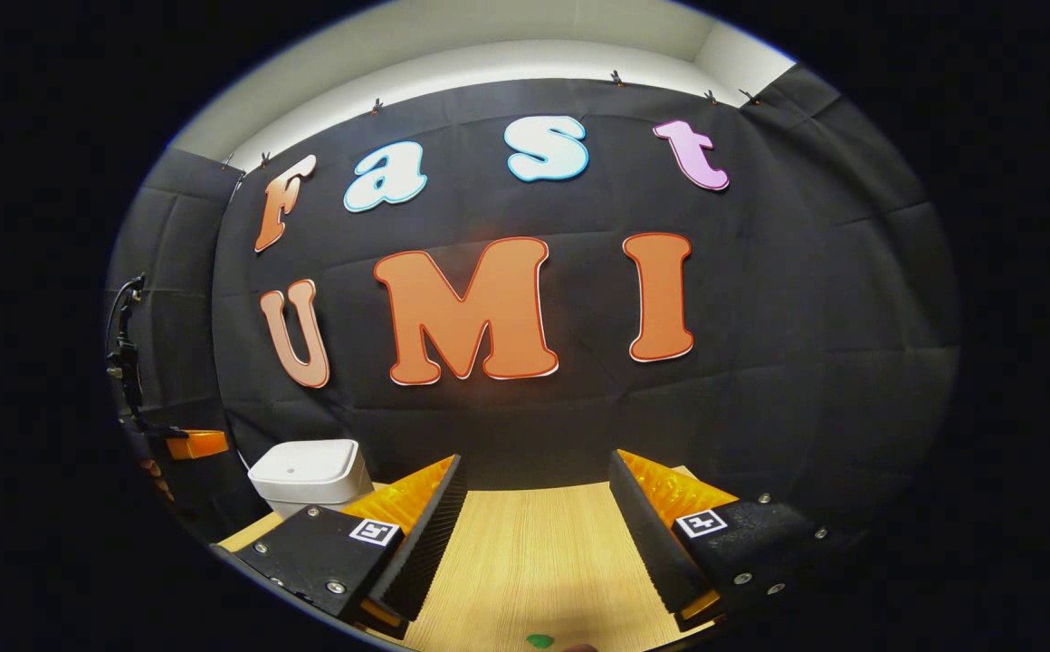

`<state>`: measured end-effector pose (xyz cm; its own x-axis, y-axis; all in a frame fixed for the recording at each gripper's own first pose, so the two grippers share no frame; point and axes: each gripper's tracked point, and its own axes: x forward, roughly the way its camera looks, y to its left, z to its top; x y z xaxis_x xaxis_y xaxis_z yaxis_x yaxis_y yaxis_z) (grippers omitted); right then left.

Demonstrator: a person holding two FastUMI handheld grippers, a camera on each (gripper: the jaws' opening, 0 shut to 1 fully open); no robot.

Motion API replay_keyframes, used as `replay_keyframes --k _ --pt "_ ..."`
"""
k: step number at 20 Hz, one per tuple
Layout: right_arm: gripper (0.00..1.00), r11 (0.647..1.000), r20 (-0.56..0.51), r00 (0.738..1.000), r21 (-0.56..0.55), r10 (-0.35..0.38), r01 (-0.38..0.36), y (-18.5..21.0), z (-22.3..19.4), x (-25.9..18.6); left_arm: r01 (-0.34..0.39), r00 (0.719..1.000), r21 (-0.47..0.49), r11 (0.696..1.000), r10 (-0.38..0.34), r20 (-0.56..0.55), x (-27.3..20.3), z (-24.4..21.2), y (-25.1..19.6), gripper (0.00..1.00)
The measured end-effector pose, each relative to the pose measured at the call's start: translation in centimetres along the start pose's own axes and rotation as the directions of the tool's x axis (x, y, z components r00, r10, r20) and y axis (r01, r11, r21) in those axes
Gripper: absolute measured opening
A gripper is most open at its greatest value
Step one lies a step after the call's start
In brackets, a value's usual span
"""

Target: Press the lid of the desktop garbage bin to open it, pick up the crumpled paper on the desktop and throw it into the bin, then pick up the pop can on the desktop and drop it into the bin, and finally close the garbage bin lid.

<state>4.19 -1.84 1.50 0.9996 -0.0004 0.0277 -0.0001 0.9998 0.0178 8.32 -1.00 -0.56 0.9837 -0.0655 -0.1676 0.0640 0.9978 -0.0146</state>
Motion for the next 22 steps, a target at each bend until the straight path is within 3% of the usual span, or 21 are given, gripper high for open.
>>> replay_keyframes --k 1,12,17,22 --pt "1.0 1.0 -0.002 1.0 -0.001 -0.002 0.002 -0.1 0.0 0.0 0.002 1.0 0.009 1.0 -0.002 -0.01 0.4 0.3 0.3 0.0" --pt "0.95 0.999 -0.024 0.998 -0.017 -0.052 0.051 -2.0 -0.4 0.2 0.085 0.99 0.108 0.991 -0.072 -0.121 7.1 3.1 1.2 0.0" --pt "0.95 0.997 -0.044 0.996 -0.014 -0.073 0.073 -2.8 -1.1 0.1 0.167 0.956 0.016 0.986 -0.158 -0.247 9.9 -0.6 -0.7 0.0" --pt "0.95 0.995 -0.052 0.993 -0.025 -0.103 0.102 -3.9 -1.4 -0.3 0.137 0.93 -0.01 0.991 -0.132 -0.342 12.5 -4.4 0.6 0.0"
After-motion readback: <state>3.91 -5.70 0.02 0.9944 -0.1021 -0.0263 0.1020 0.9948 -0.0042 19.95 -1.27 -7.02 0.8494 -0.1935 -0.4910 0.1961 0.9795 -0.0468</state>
